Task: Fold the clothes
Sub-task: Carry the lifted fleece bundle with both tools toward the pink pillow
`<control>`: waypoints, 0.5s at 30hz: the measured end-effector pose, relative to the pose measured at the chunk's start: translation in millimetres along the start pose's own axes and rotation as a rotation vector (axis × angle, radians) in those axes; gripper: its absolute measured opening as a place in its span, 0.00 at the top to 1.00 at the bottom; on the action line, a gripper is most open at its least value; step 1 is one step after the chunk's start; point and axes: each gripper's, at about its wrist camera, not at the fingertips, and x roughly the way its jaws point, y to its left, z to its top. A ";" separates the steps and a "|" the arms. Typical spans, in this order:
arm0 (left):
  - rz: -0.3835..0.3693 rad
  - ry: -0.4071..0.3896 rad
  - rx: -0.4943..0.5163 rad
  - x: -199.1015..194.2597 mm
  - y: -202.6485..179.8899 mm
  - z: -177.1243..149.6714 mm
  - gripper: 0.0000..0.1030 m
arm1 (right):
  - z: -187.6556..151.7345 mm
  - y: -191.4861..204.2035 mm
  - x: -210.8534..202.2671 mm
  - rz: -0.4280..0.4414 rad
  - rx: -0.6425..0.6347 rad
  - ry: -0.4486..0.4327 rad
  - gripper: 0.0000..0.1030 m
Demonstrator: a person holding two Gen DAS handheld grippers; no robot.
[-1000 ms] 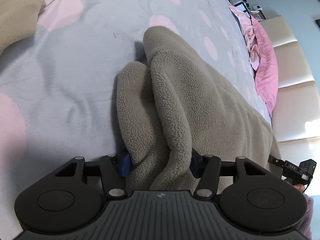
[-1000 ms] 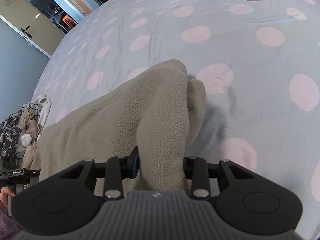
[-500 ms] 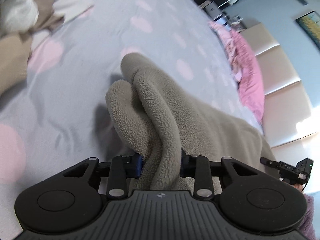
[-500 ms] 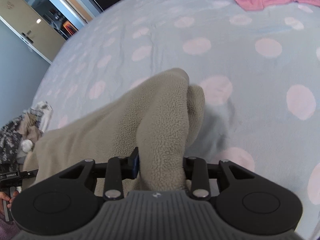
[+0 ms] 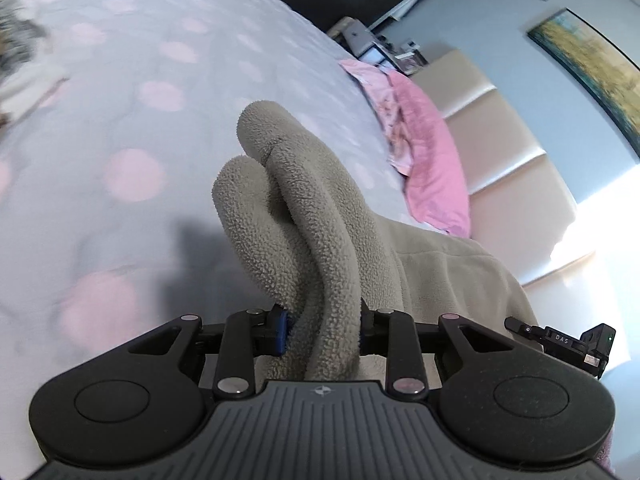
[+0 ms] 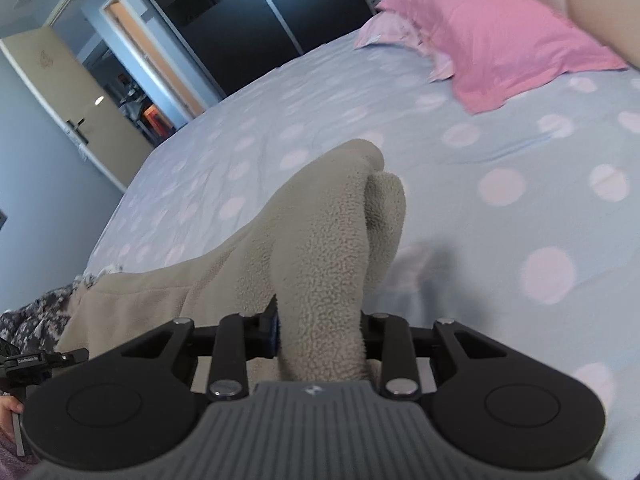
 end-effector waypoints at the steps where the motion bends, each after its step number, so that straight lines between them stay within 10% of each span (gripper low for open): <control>1: -0.011 0.008 0.005 10.6 -10.4 1.7 0.75 | 6.3 -8.9 -6.9 -0.020 0.004 -0.013 0.68; 15: -0.218 0.023 0.037 226.6 -154.6 50.2 0.75 | 124.8 -132.6 -81.1 -0.324 0.003 -0.273 0.69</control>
